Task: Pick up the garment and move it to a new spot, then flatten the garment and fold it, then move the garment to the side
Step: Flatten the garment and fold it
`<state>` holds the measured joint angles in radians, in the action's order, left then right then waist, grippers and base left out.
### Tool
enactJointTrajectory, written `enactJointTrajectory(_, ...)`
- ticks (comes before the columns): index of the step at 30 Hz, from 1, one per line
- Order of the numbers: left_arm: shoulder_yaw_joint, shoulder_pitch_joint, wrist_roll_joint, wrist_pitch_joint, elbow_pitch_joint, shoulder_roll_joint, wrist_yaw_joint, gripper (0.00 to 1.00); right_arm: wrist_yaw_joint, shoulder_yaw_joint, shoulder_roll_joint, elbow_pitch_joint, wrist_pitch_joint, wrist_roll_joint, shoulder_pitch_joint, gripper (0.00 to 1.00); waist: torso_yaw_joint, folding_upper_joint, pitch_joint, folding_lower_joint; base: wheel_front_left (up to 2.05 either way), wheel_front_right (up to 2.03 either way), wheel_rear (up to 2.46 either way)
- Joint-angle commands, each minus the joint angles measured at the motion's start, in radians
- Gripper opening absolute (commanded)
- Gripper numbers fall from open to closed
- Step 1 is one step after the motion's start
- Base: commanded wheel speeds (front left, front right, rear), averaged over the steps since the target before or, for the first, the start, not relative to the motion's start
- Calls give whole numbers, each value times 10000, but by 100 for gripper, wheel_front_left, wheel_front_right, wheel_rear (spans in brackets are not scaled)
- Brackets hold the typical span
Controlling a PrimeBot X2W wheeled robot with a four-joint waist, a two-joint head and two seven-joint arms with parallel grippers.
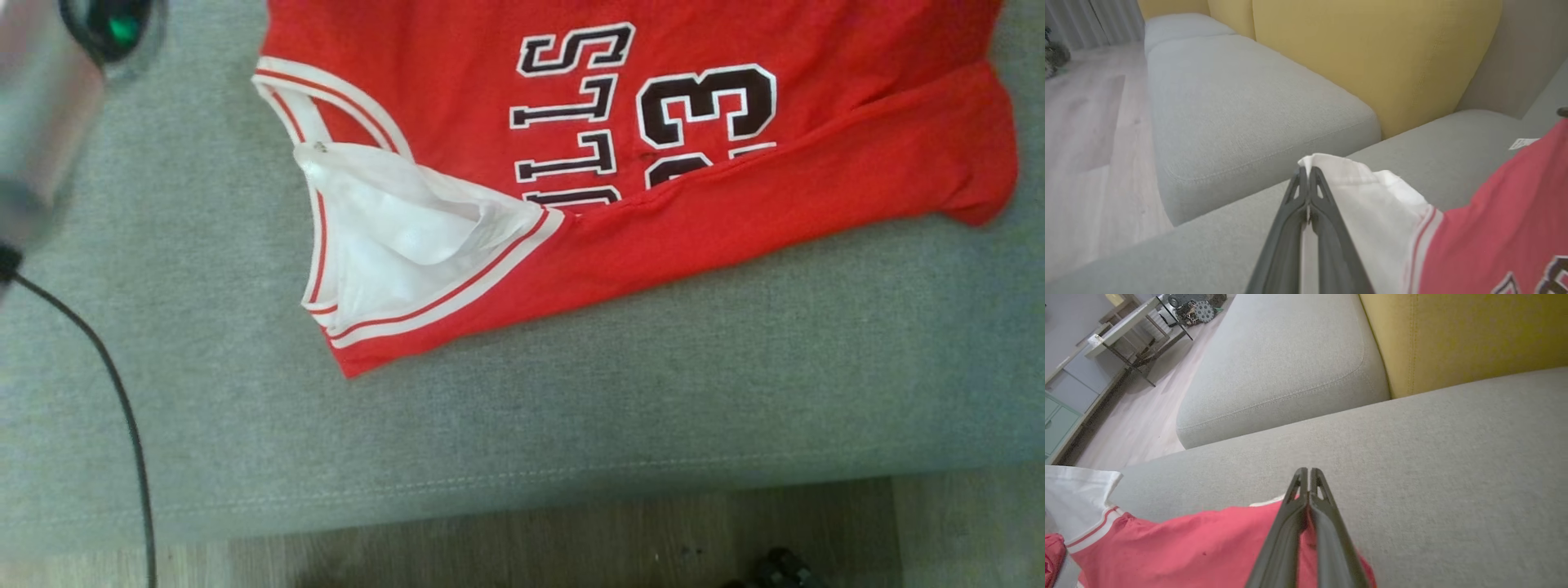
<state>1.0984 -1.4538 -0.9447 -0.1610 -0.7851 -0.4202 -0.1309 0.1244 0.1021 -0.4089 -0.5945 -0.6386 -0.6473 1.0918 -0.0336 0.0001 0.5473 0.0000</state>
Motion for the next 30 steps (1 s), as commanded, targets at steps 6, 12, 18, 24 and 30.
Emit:
enactJointTrajectory(6, -422, 925, -1186, 263, 2260, -1329, 5, 0, 63, 263, -904, 876, -128, -793, -1139, 0, 352, -1, -184, 0, 0, 0, 0)
enactJointTrajectory(12, -561, 2349, -2125, 625, 4777, -2490, 321, 0, 63, 144, -1497, 1275, -130, -1226, -2113, 0, 619, -1, -333, 0, 0, 0, 0)
enactJointTrajectory(18, -369, 3867, -2803, 1049, 7470, -3811, 1027, 0, 63, -49, -1808, 1621, -249, -1459, -3078, 0, 761, -1, -459, 0, 0, 0, 0)
enactJointTrajectory(24, -174, 4931, -3147, 1145, 9198, -4802, 1681, 0, 63, -408, -1989, 1821, -301, -1518, -3946, 0, 810, -1, -558, 0, 0, 0, 0)
enactJointTrajectory(30, 93, 5732, -3394, 1158, 10126, -5251, 2138, 0, 63, -626, -1914, 1879, -397, -1426, -4621, 0, 815, -1, -652, 0, 0, 0, 0)
